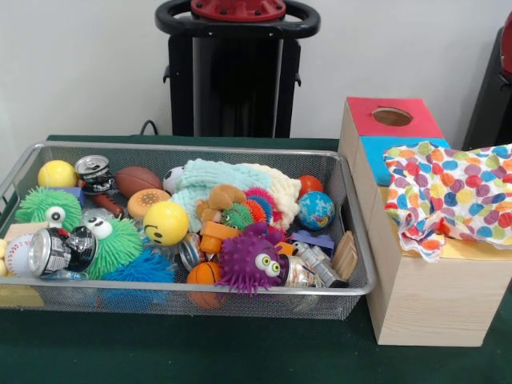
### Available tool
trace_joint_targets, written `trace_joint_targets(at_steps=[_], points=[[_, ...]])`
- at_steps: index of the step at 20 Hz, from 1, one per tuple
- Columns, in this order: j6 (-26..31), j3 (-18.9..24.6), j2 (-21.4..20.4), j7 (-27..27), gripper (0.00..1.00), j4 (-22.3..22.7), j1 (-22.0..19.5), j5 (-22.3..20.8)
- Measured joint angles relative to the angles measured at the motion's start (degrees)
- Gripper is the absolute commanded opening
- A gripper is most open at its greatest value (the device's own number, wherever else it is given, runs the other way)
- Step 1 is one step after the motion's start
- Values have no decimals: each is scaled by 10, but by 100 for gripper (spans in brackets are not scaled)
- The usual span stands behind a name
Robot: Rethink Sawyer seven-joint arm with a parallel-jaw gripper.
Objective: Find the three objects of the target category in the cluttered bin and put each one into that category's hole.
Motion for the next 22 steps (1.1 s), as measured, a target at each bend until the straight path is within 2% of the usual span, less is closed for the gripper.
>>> trace_joint_targets(at_steps=[2,3,7,10,11,13,16,18,22], points=[[1,-2,3,0,0,-9,1,-2],[5,-6,13,0,0,-31,2,-5],[50,-16,78,0,0,-159,-1,-6],[76,-22,118,0,0,-229,-6,-2],[91,-29,151,0,0,-279,-11,4],[100,-39,177,0,0,-315,-16,14],[113,-67,220,0,0,-367,-27,49],[116,-96,247,0,0,-394,-34,88],[117,-157,289,0,0,-431,-46,152]])
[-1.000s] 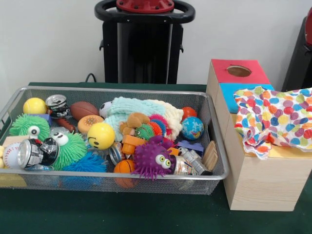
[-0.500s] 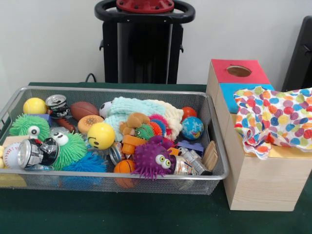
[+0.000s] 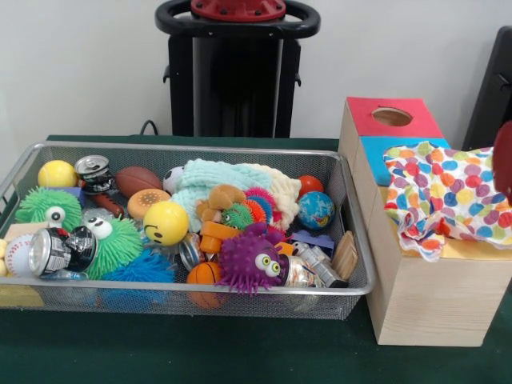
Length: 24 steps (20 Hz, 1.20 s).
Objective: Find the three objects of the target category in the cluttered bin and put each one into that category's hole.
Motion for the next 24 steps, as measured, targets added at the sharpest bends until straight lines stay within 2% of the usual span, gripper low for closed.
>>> trace_joint_targets(at_steps=[4,13,24], points=[[0,-16,16,0,0,-5,3,13],[-1,-16,13,0,0,1,34,13],[-20,-23,-15,0,0,0,50,17]])
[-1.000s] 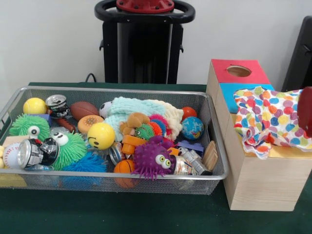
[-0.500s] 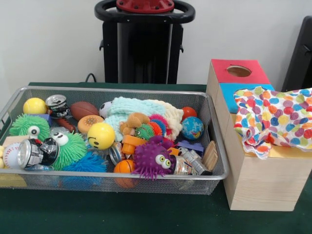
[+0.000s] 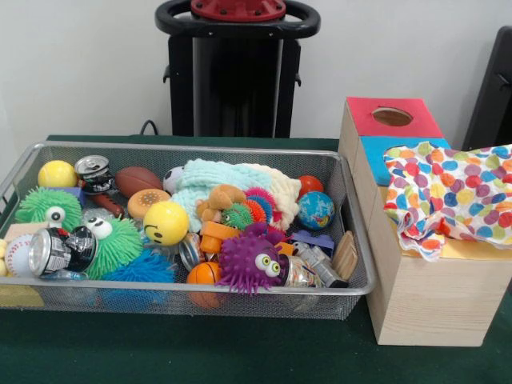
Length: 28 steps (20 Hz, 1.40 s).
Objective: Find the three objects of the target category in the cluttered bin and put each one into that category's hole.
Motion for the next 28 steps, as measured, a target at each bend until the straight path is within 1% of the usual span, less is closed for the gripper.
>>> trace_joint_targets(at_steps=[8,9,12,20,28], points=[[0,-47,-26,0,0,-21,-9,60],[0,-56,-35,0,0,-24,-11,76],[0,-58,-50,0,0,-24,-13,97],[0,-55,-74,0,0,-21,-16,102],[0,-35,-88,0,0,-17,-22,102]])
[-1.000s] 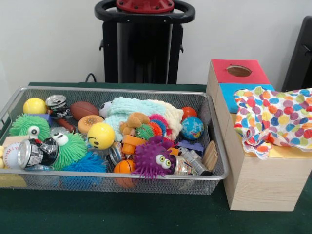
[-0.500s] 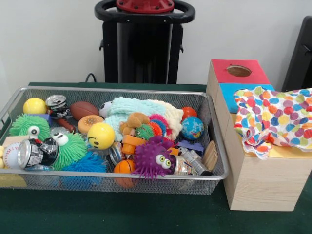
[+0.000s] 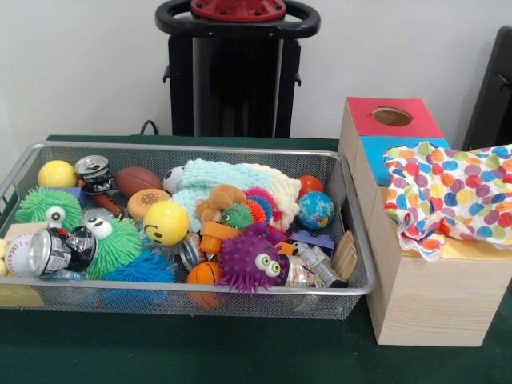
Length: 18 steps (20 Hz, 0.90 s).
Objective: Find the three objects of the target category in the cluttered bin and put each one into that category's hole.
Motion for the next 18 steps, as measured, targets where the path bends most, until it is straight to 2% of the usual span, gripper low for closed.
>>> trace_joint_targets(at_steps=[8,18], points=[[0,30,-6,0,0,20,-9,-6],[0,55,-24,-30,0,72,-34,-48]])
